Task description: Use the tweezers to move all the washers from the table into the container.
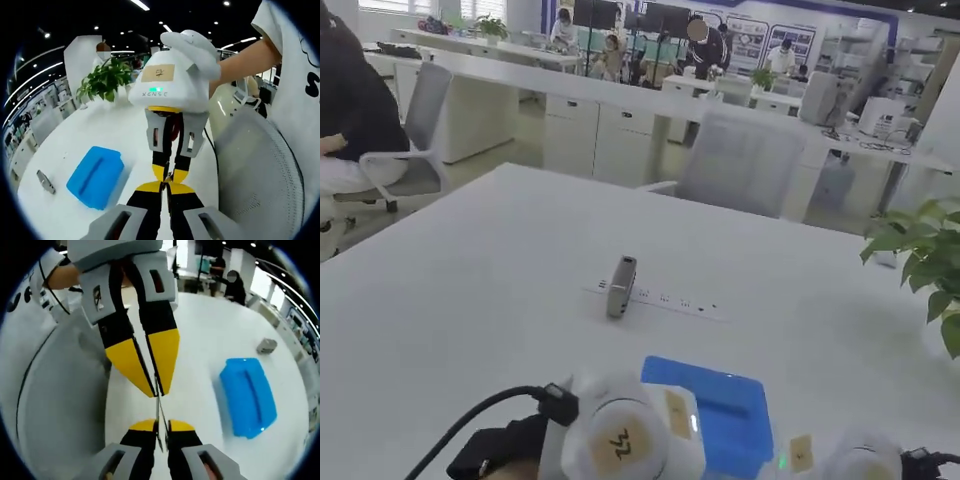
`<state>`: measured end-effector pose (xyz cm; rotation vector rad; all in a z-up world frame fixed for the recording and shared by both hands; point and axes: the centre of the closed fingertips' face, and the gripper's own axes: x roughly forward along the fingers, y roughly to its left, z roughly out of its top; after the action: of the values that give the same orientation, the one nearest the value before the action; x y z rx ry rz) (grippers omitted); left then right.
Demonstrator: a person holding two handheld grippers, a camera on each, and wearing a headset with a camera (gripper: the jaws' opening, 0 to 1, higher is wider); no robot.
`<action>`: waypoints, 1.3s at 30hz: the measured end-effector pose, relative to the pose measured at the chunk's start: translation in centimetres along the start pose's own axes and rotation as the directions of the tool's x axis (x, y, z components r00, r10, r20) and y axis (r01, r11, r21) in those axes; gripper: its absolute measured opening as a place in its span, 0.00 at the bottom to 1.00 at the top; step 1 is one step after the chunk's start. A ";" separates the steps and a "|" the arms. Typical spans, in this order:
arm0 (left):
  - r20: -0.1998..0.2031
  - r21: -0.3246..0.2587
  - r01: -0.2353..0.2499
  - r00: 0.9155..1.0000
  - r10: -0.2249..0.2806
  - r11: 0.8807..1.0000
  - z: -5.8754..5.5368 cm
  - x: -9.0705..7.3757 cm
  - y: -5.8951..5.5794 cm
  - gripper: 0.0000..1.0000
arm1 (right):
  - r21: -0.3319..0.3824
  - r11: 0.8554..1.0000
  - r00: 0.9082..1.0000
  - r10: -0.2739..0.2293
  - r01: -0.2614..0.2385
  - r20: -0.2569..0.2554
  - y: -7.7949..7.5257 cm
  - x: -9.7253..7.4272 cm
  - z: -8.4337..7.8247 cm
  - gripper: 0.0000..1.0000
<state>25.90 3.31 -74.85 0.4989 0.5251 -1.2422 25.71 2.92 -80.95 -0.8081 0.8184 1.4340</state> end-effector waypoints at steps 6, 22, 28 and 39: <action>-0.025 -0.028 0.034 0.999 -0.035 0.999 -1.4 1.4 0.9 0.00 | -0.032 0.999 0.999 0.005 -0.007 -0.054 -1.3 1.2 -1.1 0.04; -0.132 0.002 0.064 0.989 -0.064 0.998 -6.8 4.4 3.4 0.00 | 0.271 0.953 0.991 -0.136 0.136 -0.020 -4.4 3.9 -2.6 0.10; -0.212 0.055 0.082 0.975 -0.068 0.995 -8.1 5.0 3.5 0.00 | 0.423 0.887 0.976 -0.214 0.183 0.028 -3.5 1.4 -3.1 0.28; -0.350 0.049 0.082 0.935 -0.060 0.995 -10.8 6.1 3.5 0.00 | 0.682 0.699 0.903 -0.408 0.215 0.134 -1.1 -4.2 -5.0 0.33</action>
<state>29.59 6.32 -86.80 0.7673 0.8112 -1.2482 26.96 -3.54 -79.86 -0.1734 0.8371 0.8209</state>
